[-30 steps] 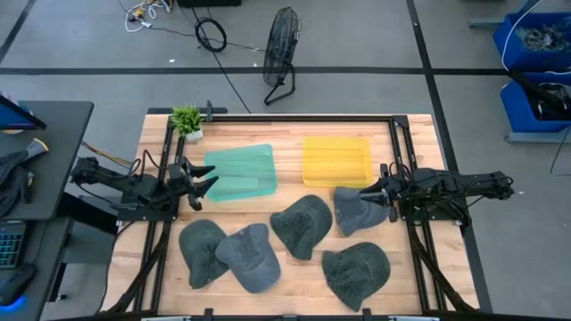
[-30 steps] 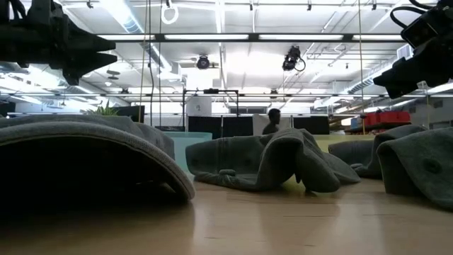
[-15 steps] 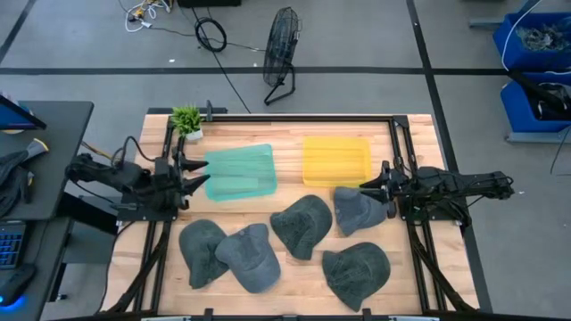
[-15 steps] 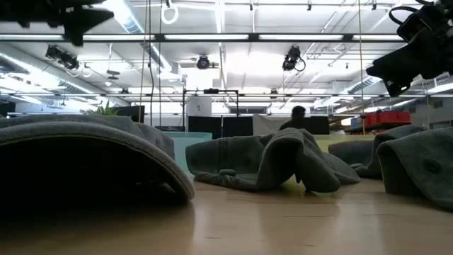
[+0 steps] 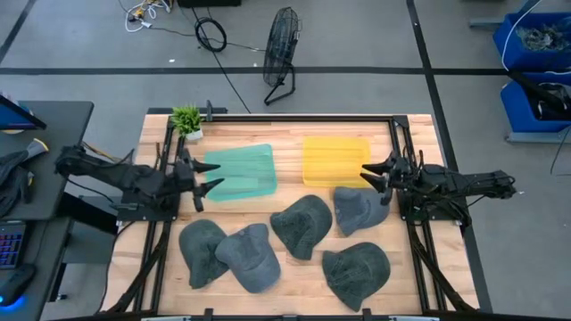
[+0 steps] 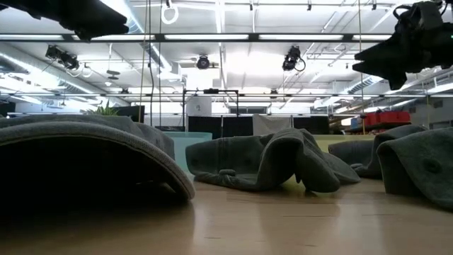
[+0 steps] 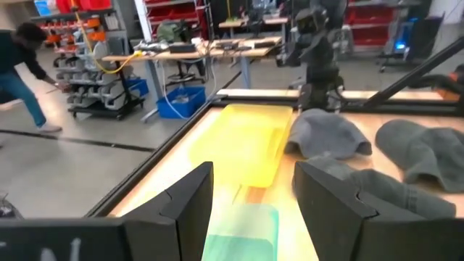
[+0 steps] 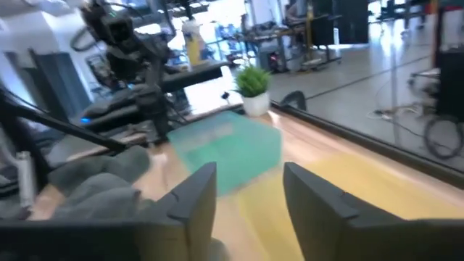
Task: Pick & Place hat
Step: Put the dark blue cap into the yellow bin
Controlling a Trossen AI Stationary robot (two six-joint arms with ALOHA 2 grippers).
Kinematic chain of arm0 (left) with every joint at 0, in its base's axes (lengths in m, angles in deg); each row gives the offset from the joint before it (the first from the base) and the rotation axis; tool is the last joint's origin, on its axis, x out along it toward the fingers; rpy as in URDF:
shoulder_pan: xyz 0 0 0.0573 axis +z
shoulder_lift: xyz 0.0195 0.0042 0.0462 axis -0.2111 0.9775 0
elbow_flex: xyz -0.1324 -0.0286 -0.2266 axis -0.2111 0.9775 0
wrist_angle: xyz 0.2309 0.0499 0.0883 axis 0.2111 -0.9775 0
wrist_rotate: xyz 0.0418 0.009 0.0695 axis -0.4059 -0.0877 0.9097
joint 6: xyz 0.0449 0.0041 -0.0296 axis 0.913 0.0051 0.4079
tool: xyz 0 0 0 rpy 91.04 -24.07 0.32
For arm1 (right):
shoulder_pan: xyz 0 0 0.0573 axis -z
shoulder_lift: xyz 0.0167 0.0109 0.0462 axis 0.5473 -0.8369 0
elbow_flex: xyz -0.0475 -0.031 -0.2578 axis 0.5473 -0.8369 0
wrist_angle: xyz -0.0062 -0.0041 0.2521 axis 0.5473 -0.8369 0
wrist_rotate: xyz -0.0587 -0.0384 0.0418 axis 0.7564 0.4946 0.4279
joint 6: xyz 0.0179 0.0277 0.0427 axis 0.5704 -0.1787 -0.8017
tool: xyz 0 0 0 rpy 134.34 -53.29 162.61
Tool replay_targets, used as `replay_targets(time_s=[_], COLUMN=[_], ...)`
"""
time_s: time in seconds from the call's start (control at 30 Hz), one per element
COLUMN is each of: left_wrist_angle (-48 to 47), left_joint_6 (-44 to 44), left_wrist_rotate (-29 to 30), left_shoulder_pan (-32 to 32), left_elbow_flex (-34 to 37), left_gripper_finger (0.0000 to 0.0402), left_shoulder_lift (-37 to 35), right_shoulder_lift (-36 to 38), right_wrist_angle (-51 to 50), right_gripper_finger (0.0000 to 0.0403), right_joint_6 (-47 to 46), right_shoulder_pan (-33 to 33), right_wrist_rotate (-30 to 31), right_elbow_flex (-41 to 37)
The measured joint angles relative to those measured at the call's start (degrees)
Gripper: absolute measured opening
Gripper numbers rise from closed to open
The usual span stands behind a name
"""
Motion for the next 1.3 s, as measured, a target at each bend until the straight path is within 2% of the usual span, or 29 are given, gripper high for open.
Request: replay_targets(time_s=[0.1,0.23,0.43,0.6,0.7,0.97,1.17,1.3], left_wrist_angle=[0.76,4.87,11.1,11.37,11.5,9.74,7.84,6.69], left_joint_6=[-0.9,0.82,3.5,2.52,1.82,3.89,3.91,3.39], left_wrist_rotate=[0.15,0.32,0.31,0.31,0.31,0.29,0.2,0.19], left_shoulder_pan=[0.0,0.0,0.0,1.68,3.77,7.17,7.15,7.15], left_elbow_flex=[-0.02,-0.02,-0.04,-0.07,-0.07,-0.09,-0.09,-0.09], left_gripper_finger=[0.0197,0.0197,0.0197,0.0197,0.0197,0.0197,0.0197,0.0197], left_shoulder_lift=[1.05,1.51,1.46,2.19,2.91,4.13,4.06,4.07], right_shoulder_lift=[-1.87,-6.77,-22.71,-38.76,-46.97,-61.57,-67.22,-69.16], right_wrist_angle=[4.93,1.45,-18.28,-43.19,-50.19,-48.94,-47.07,-45.17], right_gripper_finger=[0.0197,0.0211,0.0212,0.0213,0.0213,0.0213,0.0209,0.018], right_joint_6=[-1.3,-4.14,-12.34,-31.45,-39.46,-54.86,-54.31,-54.27], right_shoulder_pan=[0.0,0.0,0.0,-0.02,-0.02,0.0,0.02,0.02], right_wrist_rotate=[-2.24,-5.87,-6.23,-10.29,-13.8,-15.3,-16.5,-16.58], right_elbow_flex=[0.28,7.34,23.18,33.69,34.51,31.89,31.82,31.82])
